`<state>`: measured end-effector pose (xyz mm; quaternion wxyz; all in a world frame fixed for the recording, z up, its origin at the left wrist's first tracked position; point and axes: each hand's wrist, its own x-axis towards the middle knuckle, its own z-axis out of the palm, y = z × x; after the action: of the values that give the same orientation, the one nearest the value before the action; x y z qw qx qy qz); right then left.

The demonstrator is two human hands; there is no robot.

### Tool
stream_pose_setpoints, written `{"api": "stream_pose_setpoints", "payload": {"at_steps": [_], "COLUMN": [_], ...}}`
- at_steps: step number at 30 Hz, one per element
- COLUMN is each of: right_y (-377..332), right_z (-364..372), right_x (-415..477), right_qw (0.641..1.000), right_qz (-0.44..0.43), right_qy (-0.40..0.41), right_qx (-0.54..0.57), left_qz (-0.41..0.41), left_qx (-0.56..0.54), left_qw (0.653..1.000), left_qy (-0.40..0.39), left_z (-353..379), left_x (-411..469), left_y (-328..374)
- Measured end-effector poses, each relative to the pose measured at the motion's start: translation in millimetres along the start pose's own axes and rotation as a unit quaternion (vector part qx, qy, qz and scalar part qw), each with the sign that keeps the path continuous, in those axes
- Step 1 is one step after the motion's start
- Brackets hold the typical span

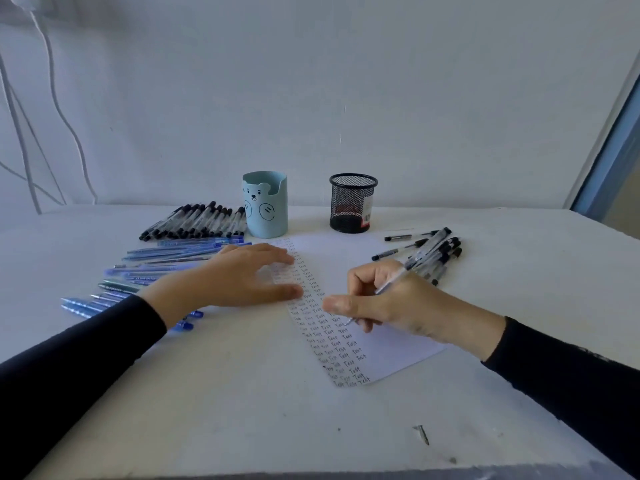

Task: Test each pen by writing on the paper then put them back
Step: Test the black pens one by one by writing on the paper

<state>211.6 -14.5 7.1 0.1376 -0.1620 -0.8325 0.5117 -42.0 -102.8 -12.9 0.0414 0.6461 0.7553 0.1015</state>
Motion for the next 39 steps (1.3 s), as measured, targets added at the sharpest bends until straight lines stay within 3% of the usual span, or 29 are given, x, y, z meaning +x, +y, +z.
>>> {"api": "stream_pose_setpoints", "payload": {"at_steps": [6, 39], "right_y": [13, 7], "right_z": [19, 20], "right_x": [-17, -23], "right_qw": [0.995, 0.998], "right_qz": [-0.002, 0.031], "right_qy": [0.095, 0.061], "right_qx": [-0.040, -0.015], "left_qz": [-0.021, -0.034], "left_qx": [-0.001, -0.008], "left_qw": [1.000, 0.999], "left_qy": [-0.017, -0.028], "left_z": [1, -1], "left_x": [-1, -2], "left_y": [2, 5]}}
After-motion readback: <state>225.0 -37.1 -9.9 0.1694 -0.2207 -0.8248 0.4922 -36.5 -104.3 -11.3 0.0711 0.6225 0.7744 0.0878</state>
